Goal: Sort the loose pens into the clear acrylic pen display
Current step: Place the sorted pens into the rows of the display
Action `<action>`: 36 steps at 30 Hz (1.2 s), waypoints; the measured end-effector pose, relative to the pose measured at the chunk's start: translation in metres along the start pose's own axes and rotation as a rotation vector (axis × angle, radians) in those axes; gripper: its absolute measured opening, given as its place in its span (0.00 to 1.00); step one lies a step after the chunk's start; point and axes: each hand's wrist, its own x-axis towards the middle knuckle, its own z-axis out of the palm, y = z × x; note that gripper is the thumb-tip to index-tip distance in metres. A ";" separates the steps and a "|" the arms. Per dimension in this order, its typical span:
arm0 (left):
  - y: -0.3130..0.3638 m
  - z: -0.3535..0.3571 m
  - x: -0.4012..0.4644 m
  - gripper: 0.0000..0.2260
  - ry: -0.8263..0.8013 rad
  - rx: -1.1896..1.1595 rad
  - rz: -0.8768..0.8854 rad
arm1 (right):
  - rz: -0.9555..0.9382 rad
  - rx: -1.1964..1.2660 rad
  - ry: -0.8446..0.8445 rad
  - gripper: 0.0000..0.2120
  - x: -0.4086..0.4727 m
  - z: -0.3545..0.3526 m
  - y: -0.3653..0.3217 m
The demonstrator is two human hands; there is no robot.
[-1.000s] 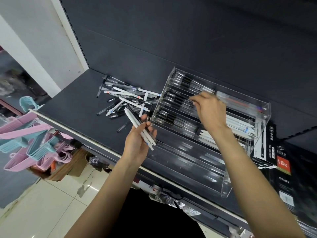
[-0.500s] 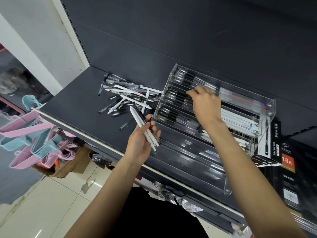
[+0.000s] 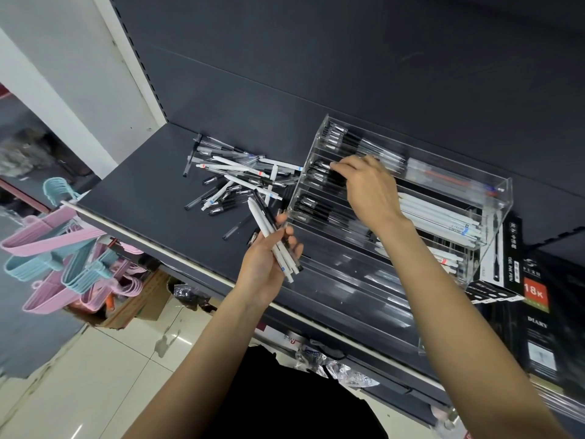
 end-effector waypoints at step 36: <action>-0.033 -0.042 -0.041 0.07 0.135 -0.161 -0.001 | 0.318 0.370 -0.186 0.11 -0.127 -0.002 -0.036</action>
